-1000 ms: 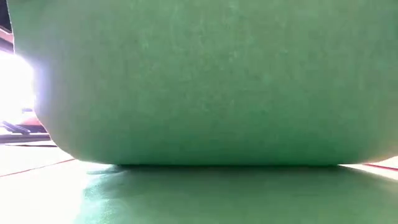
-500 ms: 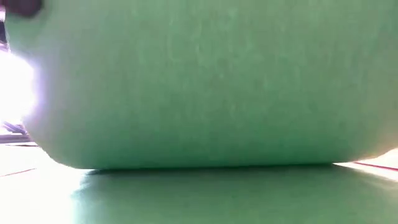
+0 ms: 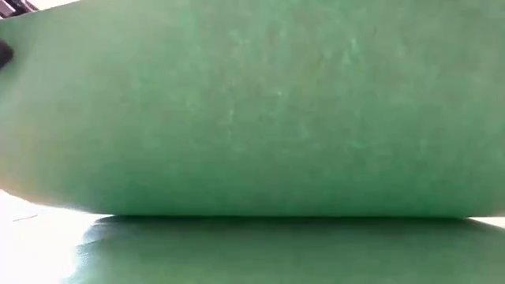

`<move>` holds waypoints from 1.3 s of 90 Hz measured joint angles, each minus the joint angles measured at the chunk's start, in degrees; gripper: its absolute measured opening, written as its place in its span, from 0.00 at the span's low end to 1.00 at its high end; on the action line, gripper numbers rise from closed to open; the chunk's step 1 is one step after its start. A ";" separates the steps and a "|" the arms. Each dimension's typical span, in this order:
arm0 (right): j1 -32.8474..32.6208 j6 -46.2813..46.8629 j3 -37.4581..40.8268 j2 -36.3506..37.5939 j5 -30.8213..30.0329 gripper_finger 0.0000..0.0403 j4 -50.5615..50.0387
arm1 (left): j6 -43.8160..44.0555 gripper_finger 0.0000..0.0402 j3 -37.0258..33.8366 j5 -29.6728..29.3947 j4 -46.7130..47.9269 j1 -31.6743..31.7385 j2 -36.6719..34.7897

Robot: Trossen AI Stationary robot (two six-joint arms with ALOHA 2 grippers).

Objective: Organize paper
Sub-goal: Stack the green paper under the black paper on the bottom green paper

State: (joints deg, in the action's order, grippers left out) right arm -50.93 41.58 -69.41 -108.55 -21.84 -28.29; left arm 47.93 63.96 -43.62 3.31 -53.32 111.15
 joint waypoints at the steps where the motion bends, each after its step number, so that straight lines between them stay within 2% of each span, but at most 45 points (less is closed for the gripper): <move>1: -0.03 0.00 0.00 0.00 -0.03 0.30 0.00 | 0.09 0.00 0.00 0.18 0.01 0.00 0.00; 42: -0.03 -0.20 0.00 0.00 -0.55 0.30 0.00 | 1.50 0.01 0.00 1.34 -1.67 0.08 0.00; 83: -0.10 -0.04 0.02 0.00 -1.62 0.30 0.18 | 1.46 0.27 0.00 5.29 -1.05 0.13 0.00; 94: -0.10 -0.04 0.01 0.00 -1.62 0.30 0.19 | 1.46 0.31 0.00 7.38 -1.05 0.13 0.00; 117: -0.10 0.04 0.02 0.00 -1.62 0.30 0.24 | 0.48 0.33 0.00 7.28 -1.03 0.15 0.00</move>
State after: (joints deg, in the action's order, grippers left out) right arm -51.03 41.62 -69.38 -108.55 -23.46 -28.05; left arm 48.41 63.96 -36.34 2.28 -53.17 111.15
